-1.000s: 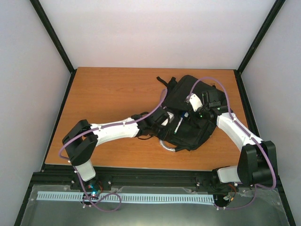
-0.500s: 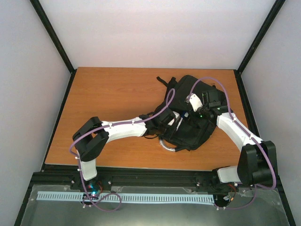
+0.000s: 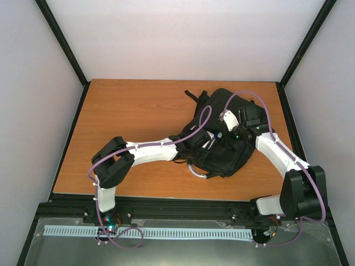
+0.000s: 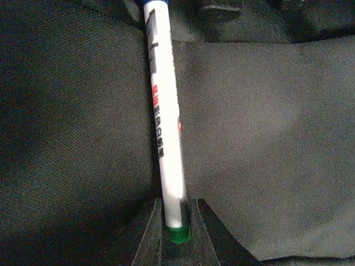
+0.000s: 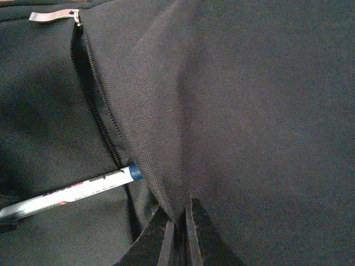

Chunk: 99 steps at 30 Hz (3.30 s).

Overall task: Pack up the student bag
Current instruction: Place the stationery in the student bag, then adjust the student bag at the center of the board.

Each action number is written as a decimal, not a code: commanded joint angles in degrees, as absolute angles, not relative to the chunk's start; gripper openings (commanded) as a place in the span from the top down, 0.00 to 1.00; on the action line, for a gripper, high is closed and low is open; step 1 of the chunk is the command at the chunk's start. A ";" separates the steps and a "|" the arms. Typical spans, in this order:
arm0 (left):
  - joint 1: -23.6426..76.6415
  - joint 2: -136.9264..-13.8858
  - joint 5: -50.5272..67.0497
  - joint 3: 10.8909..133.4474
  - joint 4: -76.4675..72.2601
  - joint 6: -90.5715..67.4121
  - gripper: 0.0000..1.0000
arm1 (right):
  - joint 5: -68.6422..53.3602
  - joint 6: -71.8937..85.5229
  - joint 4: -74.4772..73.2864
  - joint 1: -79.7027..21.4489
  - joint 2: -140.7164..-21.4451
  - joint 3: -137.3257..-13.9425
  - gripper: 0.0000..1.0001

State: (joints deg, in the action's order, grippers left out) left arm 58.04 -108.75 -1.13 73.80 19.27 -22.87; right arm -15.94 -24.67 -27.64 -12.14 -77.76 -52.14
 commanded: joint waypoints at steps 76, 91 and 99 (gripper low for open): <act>39.56 -97.60 15.85 64.10 11.42 -30.36 0.15 | -19.62 -31.20 -38.00 1.32 -76.48 -58.64 0.46; 38.40 -102.15 22.25 62.69 3.51 -34.02 0.61 | -11.64 -33.97 -31.93 -8.22 -82.17 -54.28 0.56; 39.03 -95.97 21.14 52.28 -0.61 -36.69 0.99 | -5.78 -34.03 -29.00 -14.68 -87.91 -54.27 0.58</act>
